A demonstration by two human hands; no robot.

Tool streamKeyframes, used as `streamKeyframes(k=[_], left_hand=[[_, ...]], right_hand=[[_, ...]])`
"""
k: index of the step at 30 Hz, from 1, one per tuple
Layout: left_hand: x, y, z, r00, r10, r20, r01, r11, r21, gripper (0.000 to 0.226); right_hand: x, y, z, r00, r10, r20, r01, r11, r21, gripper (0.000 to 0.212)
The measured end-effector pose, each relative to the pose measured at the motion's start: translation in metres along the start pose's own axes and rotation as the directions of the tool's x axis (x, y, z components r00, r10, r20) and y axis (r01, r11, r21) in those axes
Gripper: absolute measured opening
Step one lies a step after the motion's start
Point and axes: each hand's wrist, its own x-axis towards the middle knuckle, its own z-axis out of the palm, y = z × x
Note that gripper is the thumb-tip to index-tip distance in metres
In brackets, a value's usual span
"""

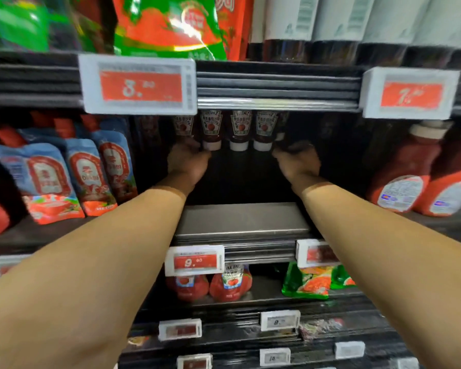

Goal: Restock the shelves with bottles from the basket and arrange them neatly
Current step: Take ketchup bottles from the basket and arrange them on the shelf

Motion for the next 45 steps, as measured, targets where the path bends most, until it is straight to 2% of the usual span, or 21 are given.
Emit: streamKeyframes(k=[2,7,11,14,16,21,25,28,32,34,35,37,40,43,45], left_hand=[[-0.004,-0.003,-0.006,0.998,-0.01,0.067,0.014,0.998,-0.063,0.024],[-0.013,-0.007,-0.017,0.983,0.045,0.176,-0.029,0.995,-0.094,0.023],[-0.024,-0.008,-0.026,0.962,0.078,0.262,-0.076,0.997,-0.02,0.021],[-0.041,-0.005,-0.039,0.94,0.093,0.328,-0.125,0.989,0.081,0.017],[-0.057,-0.005,-0.05,0.932,0.107,0.346,-0.136,0.989,0.061,0.017],[-0.117,-0.005,-0.087,0.925,0.233,0.302,-0.244,0.97,-0.001,0.013],[-0.183,-0.005,-0.112,0.89,0.436,0.132,-0.433,0.9,-0.052,0.02],[-0.246,-0.029,-0.115,0.889,0.449,0.087,-0.446,0.893,-0.056,0.016],[-0.323,-0.098,-0.097,0.937,0.258,0.237,-0.272,0.962,0.027,0.014],[-0.355,-0.142,-0.079,0.934,0.06,0.351,-0.106,0.988,0.114,0.018],[-0.371,-0.165,-0.072,0.908,-0.067,0.413,-0.007,0.984,0.177,0.023],[-0.401,-0.213,-0.055,0.814,-0.306,0.494,0.171,0.939,0.299,0.025],[-0.448,-0.284,-0.037,0.652,-0.612,0.448,0.408,0.781,0.472,0.017],[-0.494,-0.348,-0.018,0.453,-0.794,0.404,0.493,0.601,0.629,0.016],[-0.521,-0.388,-0.006,0.31,-0.866,0.393,0.559,0.5,0.661,0.021]], right_hand=[[-0.011,0.008,-0.012,1.0,0.006,0.013,-0.006,1.0,0.003,0.043],[-0.031,0.018,-0.036,0.999,0.026,0.023,-0.026,0.999,-0.022,0.03],[-0.052,0.034,-0.06,0.997,0.065,0.036,-0.07,0.986,0.149,0.021],[-0.071,0.043,-0.086,0.998,0.004,0.063,-0.011,0.994,0.111,0.023],[-0.084,0.044,-0.104,0.993,-0.053,0.108,0.044,0.996,0.077,0.023],[-0.126,0.056,-0.147,0.921,-0.266,0.286,0.246,0.964,0.103,0.018],[-0.166,0.097,-0.184,0.801,-0.504,0.322,0.473,0.864,0.173,0.024],[-0.188,0.155,-0.202,0.756,-0.5,0.424,0.495,0.859,0.13,0.028],[-0.204,0.264,-0.206,0.768,-0.273,0.58,0.343,0.939,-0.012,0.026],[-0.219,0.319,-0.203,0.752,-0.058,0.657,0.198,0.97,-0.14,0.024],[-0.23,0.345,-0.201,0.72,0.06,0.692,0.12,0.97,-0.209,0.021],[-0.252,0.398,-0.195,0.652,0.265,0.711,0.013,0.933,-0.359,0.017],[-0.293,0.47,-0.186,0.563,0.469,0.681,-0.092,0.854,-0.512,0.012],[-0.338,0.529,-0.171,0.427,0.641,0.638,-0.192,0.754,-0.629,0.008],[-0.363,0.56,-0.155,0.354,0.707,0.612,-0.219,0.699,-0.681,0.009]])
